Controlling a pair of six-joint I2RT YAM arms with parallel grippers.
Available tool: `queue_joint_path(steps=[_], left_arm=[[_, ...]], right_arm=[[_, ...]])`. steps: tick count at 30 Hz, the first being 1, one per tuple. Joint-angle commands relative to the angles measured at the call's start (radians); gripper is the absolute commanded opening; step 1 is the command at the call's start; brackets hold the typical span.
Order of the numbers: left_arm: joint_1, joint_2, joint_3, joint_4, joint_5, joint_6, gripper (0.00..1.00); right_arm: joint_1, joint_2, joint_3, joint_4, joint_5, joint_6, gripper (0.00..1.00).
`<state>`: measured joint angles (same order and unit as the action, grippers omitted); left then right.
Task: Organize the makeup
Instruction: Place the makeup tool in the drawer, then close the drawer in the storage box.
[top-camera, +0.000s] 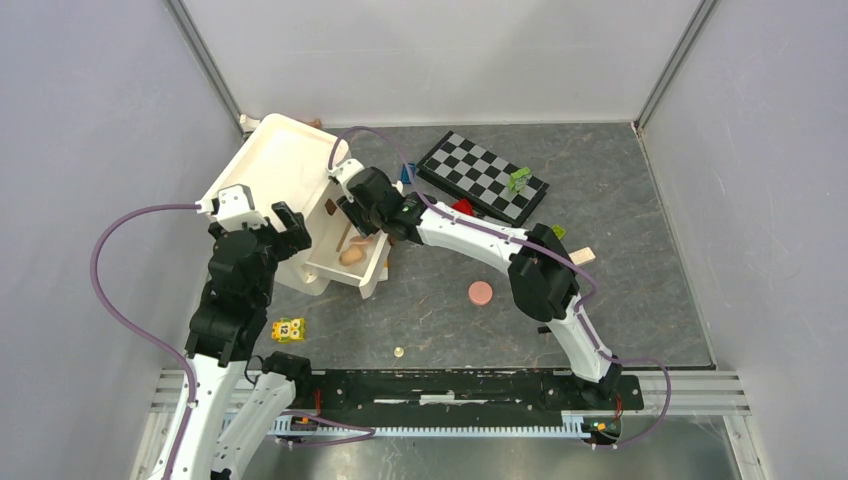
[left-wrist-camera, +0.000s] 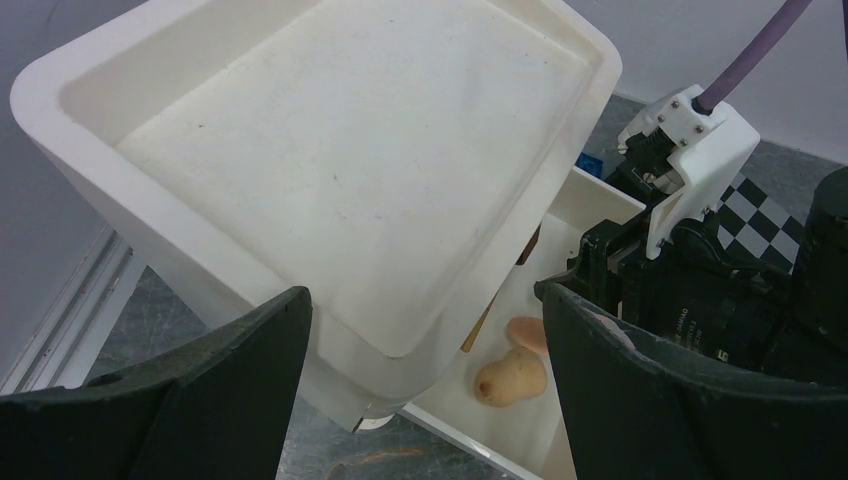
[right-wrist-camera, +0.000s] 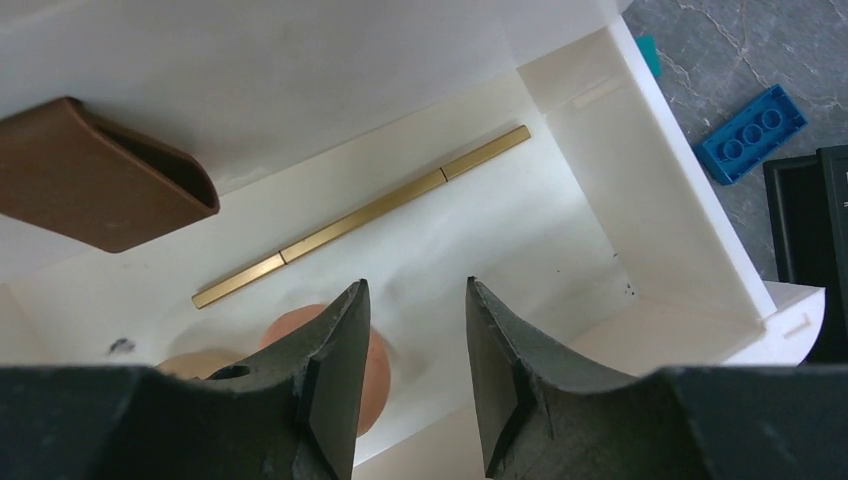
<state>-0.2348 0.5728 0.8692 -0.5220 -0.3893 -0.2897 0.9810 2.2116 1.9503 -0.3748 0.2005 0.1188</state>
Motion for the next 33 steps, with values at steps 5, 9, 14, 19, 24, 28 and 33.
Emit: queue_joint_path(steps=[5,9,14,19,24,28,33], left_arm=[[0.008,-0.011,0.001,0.025,0.007,-0.003,0.91],[0.008,-0.009,-0.001,0.025,0.007,-0.001,0.92],[0.008,-0.009,-0.001,0.024,0.012,-0.002,0.92],[0.007,-0.009,-0.002,0.024,0.013,-0.002,0.92],[0.007,-0.001,-0.011,0.037,0.030,0.001,0.93],[0.008,0.033,0.000,0.026,0.050,0.004,0.94],[0.008,0.068,0.001,0.026,0.053,0.004,0.94]], right_arm=[[-0.004,-0.127,0.007,0.066,-0.008,0.012,0.47],[-0.009,-0.233,-0.097,0.114,-0.012,0.030,0.48],[-0.035,-0.420,-0.377,0.239,0.020,0.094,0.48],[-0.090,-0.553,-0.574,0.269,0.046,0.138,0.48],[-0.165,-0.688,-0.775,0.293,0.047,0.179,0.49],[-0.199,-0.784,-0.936,0.328,0.042,0.216,0.49],[-0.206,-0.861,-1.094,0.410,0.042,0.286,0.49]])
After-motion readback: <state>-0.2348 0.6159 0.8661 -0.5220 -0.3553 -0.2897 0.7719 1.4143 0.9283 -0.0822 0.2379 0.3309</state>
